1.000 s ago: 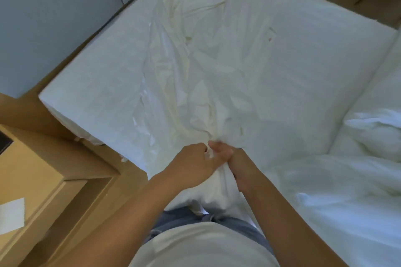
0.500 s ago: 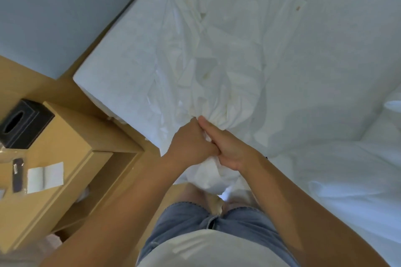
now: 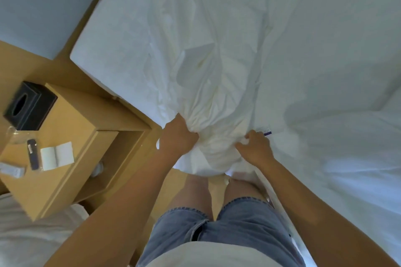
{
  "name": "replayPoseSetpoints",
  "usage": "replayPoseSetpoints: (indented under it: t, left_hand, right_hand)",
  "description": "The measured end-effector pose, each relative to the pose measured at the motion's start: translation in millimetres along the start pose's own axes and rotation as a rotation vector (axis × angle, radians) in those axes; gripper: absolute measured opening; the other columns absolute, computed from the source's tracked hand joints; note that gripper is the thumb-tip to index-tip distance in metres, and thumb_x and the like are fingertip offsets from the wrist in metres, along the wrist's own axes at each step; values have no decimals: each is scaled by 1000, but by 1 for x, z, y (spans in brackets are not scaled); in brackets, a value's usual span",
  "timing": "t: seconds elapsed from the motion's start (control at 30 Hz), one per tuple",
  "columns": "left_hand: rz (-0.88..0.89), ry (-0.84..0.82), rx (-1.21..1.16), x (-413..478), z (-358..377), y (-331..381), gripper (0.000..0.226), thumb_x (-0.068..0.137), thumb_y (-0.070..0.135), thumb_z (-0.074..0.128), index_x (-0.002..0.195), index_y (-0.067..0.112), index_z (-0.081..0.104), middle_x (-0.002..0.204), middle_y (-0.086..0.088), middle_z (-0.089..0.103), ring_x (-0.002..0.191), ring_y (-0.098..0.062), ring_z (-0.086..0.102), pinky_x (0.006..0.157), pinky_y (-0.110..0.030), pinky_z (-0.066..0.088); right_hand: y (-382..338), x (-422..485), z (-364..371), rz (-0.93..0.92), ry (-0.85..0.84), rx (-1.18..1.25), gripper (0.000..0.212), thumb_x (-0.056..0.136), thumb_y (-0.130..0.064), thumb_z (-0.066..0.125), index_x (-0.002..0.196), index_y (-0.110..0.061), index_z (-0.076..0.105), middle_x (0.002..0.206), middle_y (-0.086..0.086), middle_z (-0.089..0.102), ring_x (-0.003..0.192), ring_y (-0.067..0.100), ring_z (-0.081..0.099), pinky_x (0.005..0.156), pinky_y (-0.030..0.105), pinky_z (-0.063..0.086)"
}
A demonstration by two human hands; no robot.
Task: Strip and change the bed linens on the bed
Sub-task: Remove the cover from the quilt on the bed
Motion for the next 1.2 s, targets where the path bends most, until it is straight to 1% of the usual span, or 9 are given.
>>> replayPoseSetpoints:
  t: [0.1,0.23,0.3,0.43,0.53,0.73,0.9,1.0,1.2]
  left_hand:
    - [19,-69,-3,3,10,-2,22,75,18,63,87,11,46,77,0,52,74,-19,52,56,-24,36]
    - [50,-94,32,8,25,-2,34,75,16,64,67,19,31,65,5,40,60,-12,41,50,-22,27]
    - [53,-87,28,9,28,-2,37,76,15,64,65,20,28,63,6,37,57,-12,38,49,-21,26]
    - [111,-68,175,13,13,4,25,78,19,61,78,15,37,67,5,43,65,-17,47,57,-26,37]
    - [164,-1,247,19,-27,11,26,79,24,60,90,20,37,74,6,48,74,-20,53,65,-33,46]
    - [157,85,-196,20,-129,15,24,72,14,67,90,11,52,82,1,54,72,-16,52,52,-22,40]
    - [202,171,-571,10,-248,-10,35,50,20,74,82,19,58,75,6,63,64,-9,61,45,-16,42]
    - [267,208,-847,15,-329,-62,50,33,19,71,82,19,72,80,1,73,76,-16,70,63,-29,55]
    - [125,215,-959,65,-378,-153,45,37,13,72,83,15,73,79,-2,74,74,-20,70,56,-28,51]
  right_hand:
    - [54,14,23,176,-43,-419,73,81,-51,60,135,-10,33,136,12,34,127,31,33,96,43,38]
    - [64,30,29,75,120,-741,58,86,-28,58,134,-6,33,135,13,36,121,27,40,90,36,47]
    - [70,36,24,70,152,-699,44,89,-14,53,130,-4,40,130,15,43,117,28,46,88,35,48]
    - [71,31,-17,125,335,-131,22,92,-4,46,110,8,50,114,26,54,105,40,53,83,41,43]
    - [11,6,-56,-98,512,131,12,88,2,43,97,6,49,102,26,55,96,38,52,78,39,37]
    - [-170,-77,-139,-545,676,486,6,72,-6,30,74,-8,35,72,5,40,70,17,38,61,20,34]
    - [-366,-150,-91,-910,471,465,19,69,-9,32,65,-26,26,66,-13,34,69,9,35,67,27,33]
    - [-461,-174,-29,-1061,292,407,25,70,-10,35,66,-32,23,65,-15,32,63,6,30,61,26,28]
    - [-546,-122,52,-1027,144,145,41,84,-3,47,67,-33,23,69,-15,31,64,8,27,63,21,24]
Point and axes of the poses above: each hand's wrist, its own x-axis towards the middle knuckle, its own z-axis out of the palm, y = z × x, the point moved 10 cm from there along x, towards the middle knuckle
